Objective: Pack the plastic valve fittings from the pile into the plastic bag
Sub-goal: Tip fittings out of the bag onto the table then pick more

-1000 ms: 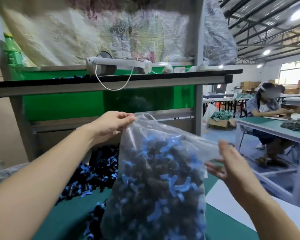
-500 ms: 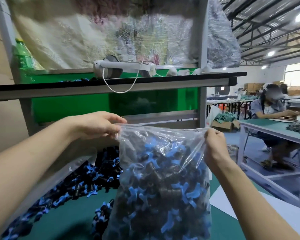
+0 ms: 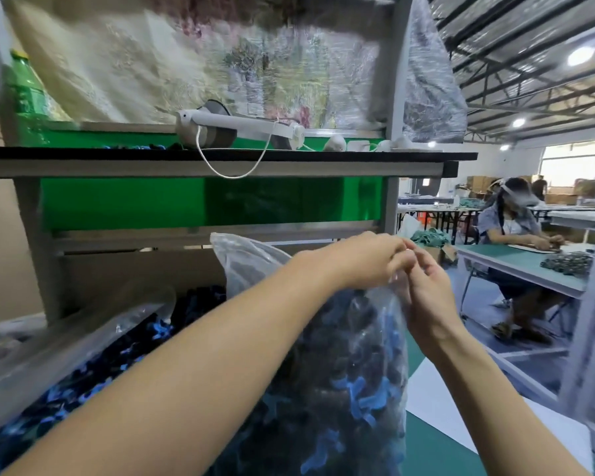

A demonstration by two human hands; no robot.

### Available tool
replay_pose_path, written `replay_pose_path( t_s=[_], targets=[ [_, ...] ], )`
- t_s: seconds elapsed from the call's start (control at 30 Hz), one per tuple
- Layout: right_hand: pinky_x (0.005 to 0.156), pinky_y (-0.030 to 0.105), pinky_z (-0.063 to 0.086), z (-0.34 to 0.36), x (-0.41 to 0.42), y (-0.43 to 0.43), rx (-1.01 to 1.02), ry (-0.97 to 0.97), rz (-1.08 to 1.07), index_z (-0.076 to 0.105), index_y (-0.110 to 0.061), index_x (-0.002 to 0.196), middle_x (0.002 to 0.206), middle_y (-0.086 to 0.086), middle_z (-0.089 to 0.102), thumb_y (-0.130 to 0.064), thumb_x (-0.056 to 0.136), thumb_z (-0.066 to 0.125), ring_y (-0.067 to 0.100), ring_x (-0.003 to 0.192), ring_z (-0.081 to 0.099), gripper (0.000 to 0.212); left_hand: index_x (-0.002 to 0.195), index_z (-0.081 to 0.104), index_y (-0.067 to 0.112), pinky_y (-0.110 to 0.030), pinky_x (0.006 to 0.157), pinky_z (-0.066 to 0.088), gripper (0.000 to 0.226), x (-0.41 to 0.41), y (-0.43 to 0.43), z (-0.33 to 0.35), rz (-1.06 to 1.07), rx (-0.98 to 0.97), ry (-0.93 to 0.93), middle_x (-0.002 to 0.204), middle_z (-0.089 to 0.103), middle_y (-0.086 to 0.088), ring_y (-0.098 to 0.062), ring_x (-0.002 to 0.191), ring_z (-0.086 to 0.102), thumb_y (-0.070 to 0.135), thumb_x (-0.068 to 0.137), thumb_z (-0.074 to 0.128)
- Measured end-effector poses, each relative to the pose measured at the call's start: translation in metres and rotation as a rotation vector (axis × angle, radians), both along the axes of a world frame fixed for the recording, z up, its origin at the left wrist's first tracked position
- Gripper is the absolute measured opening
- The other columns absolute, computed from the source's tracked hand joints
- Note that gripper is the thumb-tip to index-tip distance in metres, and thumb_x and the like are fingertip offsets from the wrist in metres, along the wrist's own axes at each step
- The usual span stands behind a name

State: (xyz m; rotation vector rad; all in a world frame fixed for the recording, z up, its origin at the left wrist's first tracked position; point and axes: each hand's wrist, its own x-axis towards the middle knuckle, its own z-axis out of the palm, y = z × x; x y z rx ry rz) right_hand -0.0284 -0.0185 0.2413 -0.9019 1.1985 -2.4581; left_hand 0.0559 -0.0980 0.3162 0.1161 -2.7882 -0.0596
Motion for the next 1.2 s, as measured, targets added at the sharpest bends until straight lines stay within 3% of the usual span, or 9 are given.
replay_pose_path(
  t_s=[0.23,0.4,0.53,0.63,0.73,0.87,1.0,1.1,1.2],
  targets=[
    [0.069,0.013,0.054,0.000,0.001,-0.005,-0.169,-0.190,-0.005,0.064,-0.014,0.098,0.075,-0.004,0.069,0.003,0.097,0.051,0.002,0.065,0.065,0.022,0.089,0.051,0.019,-0.037,0.066,0.033,0.036,0.025,-0.039,-0.020,0.182,-0.210,0.055,0.084,0.050,-0.001,-0.029,0.079,0.049,0.044,0.105,0.030],
    [0.061,0.015,0.053,-0.001,-0.001,-0.003,-0.215,-0.321,-0.013,0.064,-0.018,0.099,0.069,-0.005,0.067,0.002,0.098,0.048,0.002,0.058,0.062,0.025,0.099,0.056,0.013,-0.036,0.065,0.041,0.034,0.071,-0.085,-0.016,0.204,-0.057,-0.041,0.086,0.060,-0.002,-0.025,0.081,0.056,0.039,0.105,0.035],
    [0.075,0.018,0.056,-0.002,-0.001,-0.015,-0.158,-0.268,-0.047,0.065,-0.019,0.102,0.086,-0.002,0.069,0.000,0.099,0.047,0.004,0.069,0.064,0.026,0.103,0.058,0.015,-0.036,0.081,0.039,0.029,0.088,-0.108,-0.027,0.244,-0.112,-0.033,0.100,0.052,0.000,-0.022,0.099,0.048,0.033,0.106,0.036],
    [0.086,0.014,0.051,0.002,-0.003,-0.026,-0.099,-0.225,-0.143,0.067,-0.020,0.101,0.104,0.000,0.065,0.002,0.098,0.048,0.004,0.084,0.060,0.030,0.102,0.054,0.016,-0.027,0.080,0.035,0.024,0.090,-0.121,-0.031,0.280,-0.085,-0.006,0.112,0.051,0.001,-0.014,0.097,0.045,0.032,0.106,0.037],
    [0.080,0.011,0.047,0.007,-0.002,-0.034,-0.048,-0.189,-0.234,0.065,-0.016,0.111,0.091,-0.002,0.060,0.003,0.098,0.047,0.003,0.076,0.055,0.029,0.095,0.045,0.016,-0.027,0.059,0.036,0.022,0.104,-0.132,-0.035,0.305,-0.053,-0.054,0.095,0.060,0.006,-0.006,0.069,0.050,0.032,0.106,0.035],
    [0.070,0.009,0.045,0.020,0.010,-0.047,-0.003,-0.168,-0.351,0.066,-0.017,0.112,0.090,-0.003,0.060,0.000,0.098,0.047,0.002,0.073,0.052,0.029,0.085,0.044,0.016,-0.038,0.062,0.037,0.035,0.119,-0.131,-0.027,0.350,-0.171,0.008,0.072,0.050,-0.002,-0.023,0.067,0.050,0.039,0.106,0.029],
    [0.071,0.012,0.043,0.050,0.034,-0.063,-0.038,-0.079,-0.410,0.065,-0.020,0.108,0.091,0.000,0.059,-0.002,0.098,0.046,0.002,0.070,0.051,0.028,0.074,0.047,0.027,-0.022,0.059,0.034,0.042,0.149,-0.120,0.027,0.270,-0.170,0.112,0.070,0.053,0.009,-0.007,0.066,0.049,0.045,0.105,0.027],
    [0.067,0.012,0.045,0.082,0.055,-0.075,-0.087,-0.019,-0.410,0.066,-0.023,0.102,0.087,-0.005,0.061,-0.001,0.094,0.047,0.002,0.070,0.054,0.030,0.078,0.054,0.021,-0.022,0.066,0.037,0.042,0.183,-0.121,0.059,0.236,-0.216,0.188,0.074,0.055,0.010,-0.003,0.068,0.050,0.041,0.106,0.030],
    [0.067,0.013,0.048,0.115,0.075,-0.103,-0.110,-0.004,-0.354,0.070,-0.020,0.102,0.090,-0.003,0.067,0.000,0.091,0.050,0.003,0.072,0.058,0.030,0.070,0.043,0.016,-0.024,0.057,0.033,0.047,0.221,-0.135,0.084,0.254,-0.154,0.239,0.062,0.043,0.006,-0.005,0.054,0.036,0.046,0.105,0.031]
  ],
)
